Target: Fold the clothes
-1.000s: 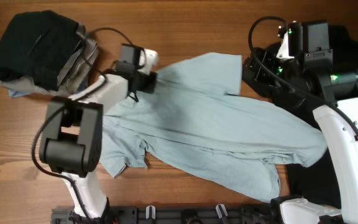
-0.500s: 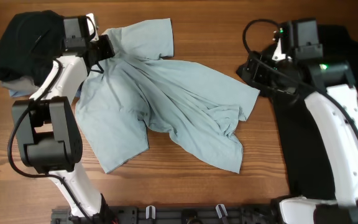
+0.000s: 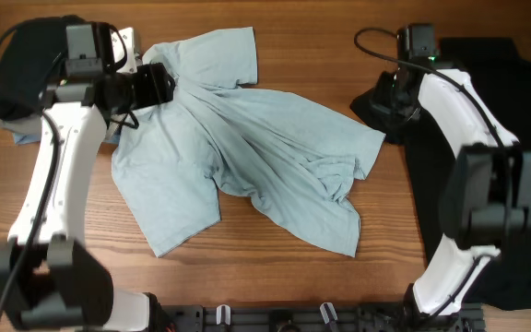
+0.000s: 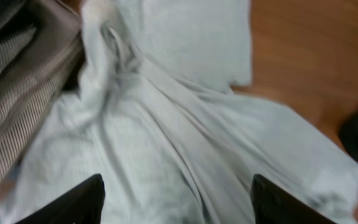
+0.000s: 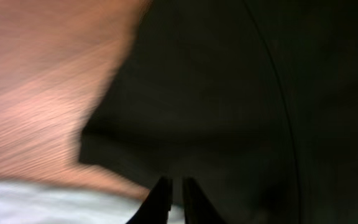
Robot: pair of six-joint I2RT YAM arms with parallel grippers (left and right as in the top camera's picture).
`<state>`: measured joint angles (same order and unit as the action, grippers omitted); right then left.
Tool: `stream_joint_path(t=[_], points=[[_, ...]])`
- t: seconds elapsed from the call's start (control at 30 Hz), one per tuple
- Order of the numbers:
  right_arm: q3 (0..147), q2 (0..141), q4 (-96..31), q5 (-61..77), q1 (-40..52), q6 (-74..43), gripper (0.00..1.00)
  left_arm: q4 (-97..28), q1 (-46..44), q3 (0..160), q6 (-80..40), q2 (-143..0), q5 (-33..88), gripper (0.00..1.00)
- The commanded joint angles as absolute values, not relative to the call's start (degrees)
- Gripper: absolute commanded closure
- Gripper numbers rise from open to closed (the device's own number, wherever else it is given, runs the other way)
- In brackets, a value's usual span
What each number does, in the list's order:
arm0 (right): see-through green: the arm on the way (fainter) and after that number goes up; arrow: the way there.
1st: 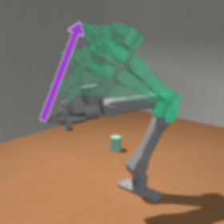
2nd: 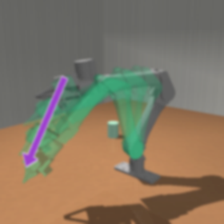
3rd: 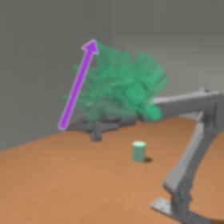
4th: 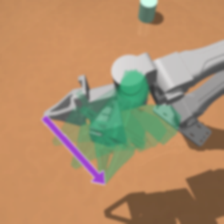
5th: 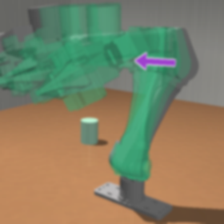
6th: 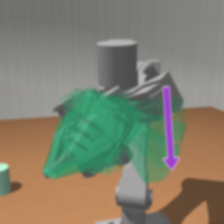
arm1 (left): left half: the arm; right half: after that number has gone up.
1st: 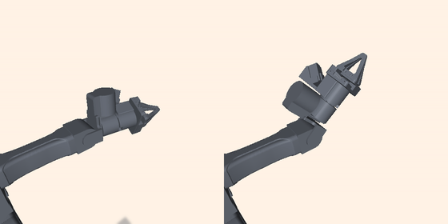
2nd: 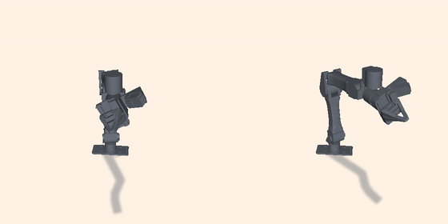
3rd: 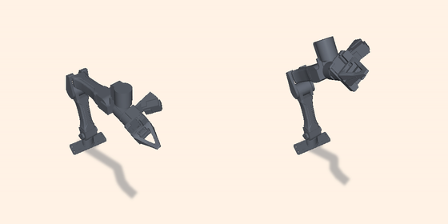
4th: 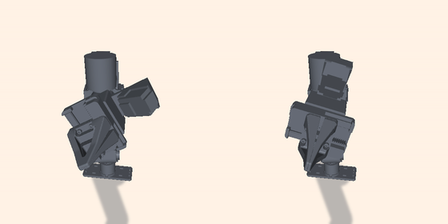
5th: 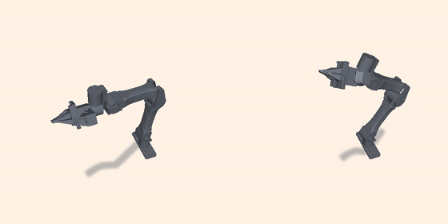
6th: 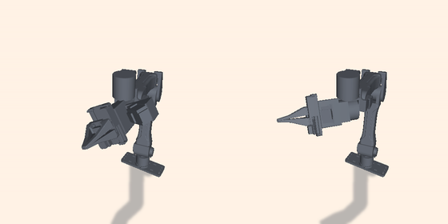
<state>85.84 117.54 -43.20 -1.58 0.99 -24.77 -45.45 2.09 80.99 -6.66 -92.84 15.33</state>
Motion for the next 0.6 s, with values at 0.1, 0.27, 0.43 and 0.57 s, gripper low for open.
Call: stream_joint_path(t=[0.1,0.27,0.43,0.57], points=[[85.38,125.25,-42.74,-3.51,-3.84,-21.21,0.96,-55.66,-2.59,81.23,-1.69,-88.82,17.76,0.18],[85.41,125.78,-46.81,-10.74,-14.59,-27.14,0.96,-58.17,-5.5,81.23,-1.69,-88.95,17.32,0.14],[85.8,123.83,-45.34,6.85,-27.2,-15.57,0.81,-58.11,-5.63,81.23,-1.67,-88.95,17.32,0.1],[86.08,118.3,-45.19,29.63,-27.88,3.36,0.53,-58.15,-5.63,81.23,-1.69,-88.95,16.84,0.06]])
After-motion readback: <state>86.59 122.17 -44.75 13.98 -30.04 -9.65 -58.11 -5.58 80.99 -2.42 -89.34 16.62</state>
